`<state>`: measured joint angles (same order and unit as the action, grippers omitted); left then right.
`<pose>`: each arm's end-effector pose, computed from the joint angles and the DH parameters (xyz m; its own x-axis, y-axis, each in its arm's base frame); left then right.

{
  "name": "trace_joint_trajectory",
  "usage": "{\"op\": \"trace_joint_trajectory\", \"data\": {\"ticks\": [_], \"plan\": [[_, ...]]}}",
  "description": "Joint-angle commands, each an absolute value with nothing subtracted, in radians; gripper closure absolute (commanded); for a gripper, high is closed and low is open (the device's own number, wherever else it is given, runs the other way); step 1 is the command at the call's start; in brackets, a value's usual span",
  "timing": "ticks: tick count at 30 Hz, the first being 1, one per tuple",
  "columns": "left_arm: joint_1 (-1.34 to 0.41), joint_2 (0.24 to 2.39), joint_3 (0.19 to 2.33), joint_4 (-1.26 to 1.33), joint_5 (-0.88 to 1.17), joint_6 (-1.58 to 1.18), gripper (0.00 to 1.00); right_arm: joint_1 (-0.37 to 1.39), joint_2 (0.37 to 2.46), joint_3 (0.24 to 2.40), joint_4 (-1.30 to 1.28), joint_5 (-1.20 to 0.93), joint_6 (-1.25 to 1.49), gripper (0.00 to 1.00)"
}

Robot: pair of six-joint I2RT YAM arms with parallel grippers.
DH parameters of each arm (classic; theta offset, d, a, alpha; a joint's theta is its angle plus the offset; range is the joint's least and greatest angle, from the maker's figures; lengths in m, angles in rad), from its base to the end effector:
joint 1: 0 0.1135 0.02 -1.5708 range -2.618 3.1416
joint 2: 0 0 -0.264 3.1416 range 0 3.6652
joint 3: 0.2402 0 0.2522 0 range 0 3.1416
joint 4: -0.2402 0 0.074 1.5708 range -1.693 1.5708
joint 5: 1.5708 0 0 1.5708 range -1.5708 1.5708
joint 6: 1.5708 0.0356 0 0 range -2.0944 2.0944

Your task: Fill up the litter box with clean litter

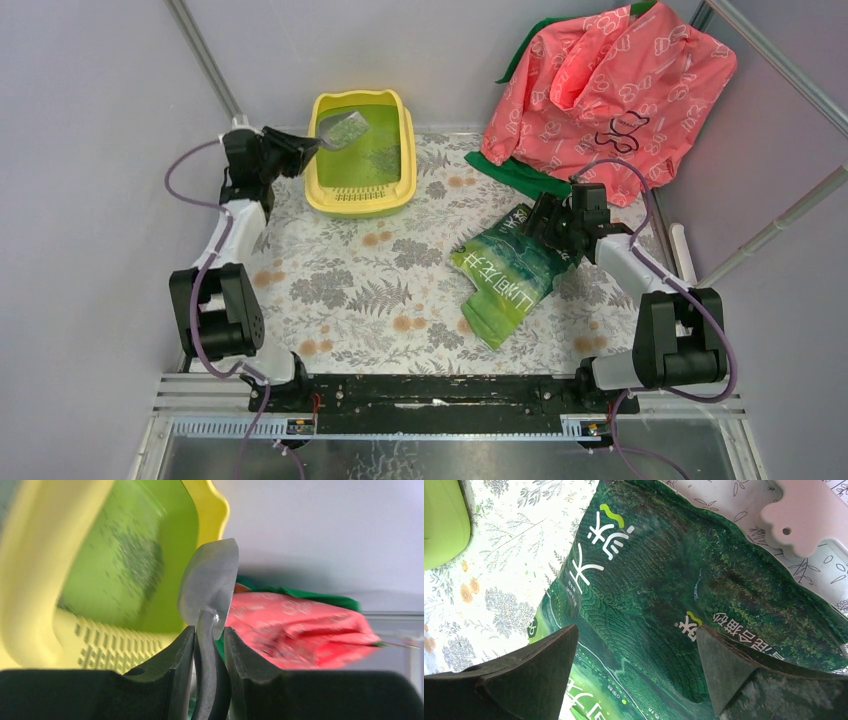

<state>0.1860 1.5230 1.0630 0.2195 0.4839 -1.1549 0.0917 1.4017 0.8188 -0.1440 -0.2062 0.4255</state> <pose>0.3529 0.0496 0.2971 -0.3510 -0.8900 -0.2910 -0.1009 0.3449 -0.9332 0.2925 0.0342 0.2167 -0.7026 0.3411 -0.6244 0.0528 0.9001 0.4324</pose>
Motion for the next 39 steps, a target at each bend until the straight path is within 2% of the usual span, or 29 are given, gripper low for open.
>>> {"op": "trace_joint_trajectory", "data": {"ticks": [1,7,13,16,20,24,26,29,31,34,39], "plan": [[0.109,1.574,1.292,-0.094,0.208,-0.815,1.0,0.097,1.374,0.809,-0.181,-0.236,0.416,0.04],[-0.061,1.712,1.542,-0.289,-0.086,-0.546,1.0,0.096,1.367,0.798,-0.172,-0.243,0.423,0.04],[-0.268,1.88,1.777,-0.485,-0.578,-0.289,1.0,0.094,1.354,0.8,-0.185,-0.236,0.415,0.03],[-0.333,1.906,1.803,-0.486,-0.789,-0.186,1.0,0.092,1.351,0.796,-0.183,-0.238,0.413,0.03],[-0.374,1.906,1.802,-0.453,-0.918,-0.085,1.0,0.092,1.353,0.794,-0.182,-0.243,0.413,0.03],[-0.469,1.83,1.7,-0.268,-1.026,0.091,1.0,0.092,1.35,0.795,-0.179,-0.243,0.42,0.03],[-0.504,1.766,1.676,-0.277,-0.979,0.074,1.0,0.092,1.346,0.799,-0.183,-0.245,0.422,0.03],[-0.509,1.661,1.754,-0.518,-0.756,-0.147,1.0,0.092,1.332,0.816,-0.197,-0.232,0.422,0.03],[-0.509,1.567,1.733,-0.62,-0.59,-0.281,1.0,0.091,1.323,0.838,-0.218,-0.217,0.418,0.03],[-0.491,1.379,1.558,-0.636,-0.276,-0.417,1.0,0.087,1.311,0.873,-0.245,-0.193,0.413,0.02],[-0.431,1.053,1.135,-0.519,0.172,-0.615,1.0,0.047,1.307,0.924,-0.267,-0.166,0.42,0.01]]}}
